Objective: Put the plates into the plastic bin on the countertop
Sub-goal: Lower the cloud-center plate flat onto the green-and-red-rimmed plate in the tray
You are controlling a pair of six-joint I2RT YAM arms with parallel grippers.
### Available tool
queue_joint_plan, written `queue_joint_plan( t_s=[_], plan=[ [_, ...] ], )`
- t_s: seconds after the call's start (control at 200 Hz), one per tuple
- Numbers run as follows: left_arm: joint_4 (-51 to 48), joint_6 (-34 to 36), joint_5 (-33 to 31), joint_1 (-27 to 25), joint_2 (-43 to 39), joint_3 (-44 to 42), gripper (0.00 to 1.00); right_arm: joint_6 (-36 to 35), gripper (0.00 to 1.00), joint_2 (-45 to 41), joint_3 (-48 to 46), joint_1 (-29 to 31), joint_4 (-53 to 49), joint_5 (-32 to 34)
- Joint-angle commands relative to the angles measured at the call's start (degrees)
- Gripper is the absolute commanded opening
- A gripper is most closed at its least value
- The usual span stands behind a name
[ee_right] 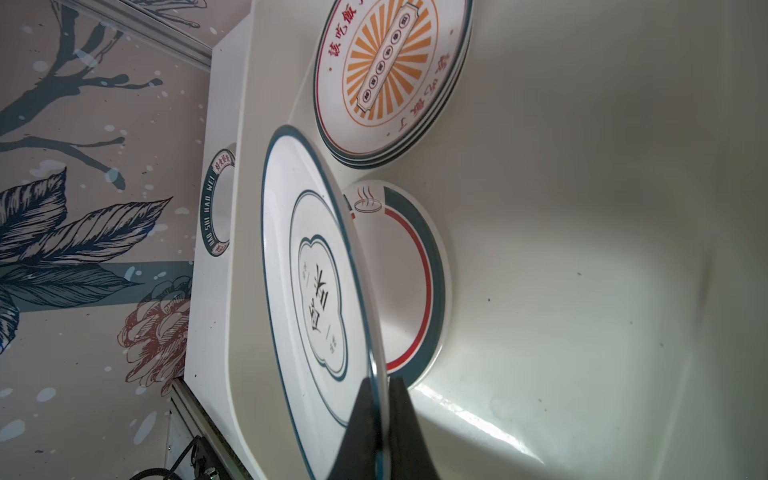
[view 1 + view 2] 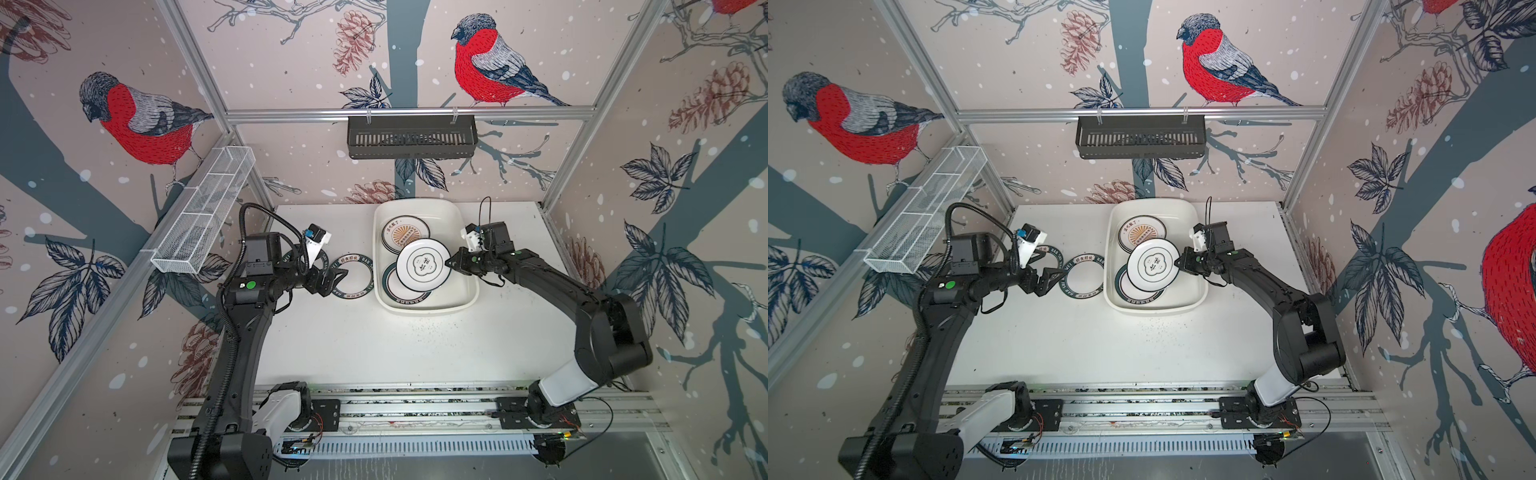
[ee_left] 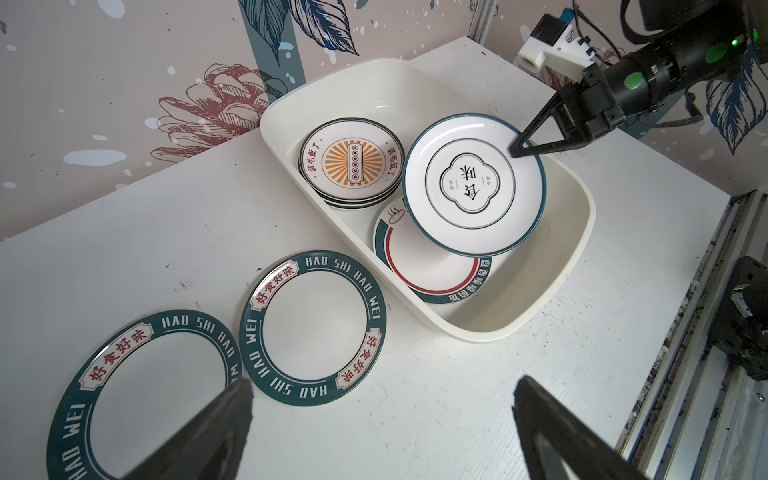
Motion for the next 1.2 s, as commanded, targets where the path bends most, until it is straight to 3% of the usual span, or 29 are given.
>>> queue_joint_plan(
  t_s=[0.0, 0.405, 1.191],
  plan=[
    [3.21, -2.53, -0.40, -1.45, 0.42, -0.21, 0.97, -2.12, 0.02, 1.94, 0.95, 0.02, 1.69, -1.38],
    [6.79, -5.50, 0.03, -3.33, -0.06, -3.42, 0.97, -3.40, 0.03, 10.76, 3.93, 0.73, 1.07, -1.59],
    [8.27, -5.31, 0.21, -3.37, -0.08, -5.19, 0.97, -4.30, 0.11, 15.04, 4.42, 1.26, -0.13, -0.22]
  ],
)
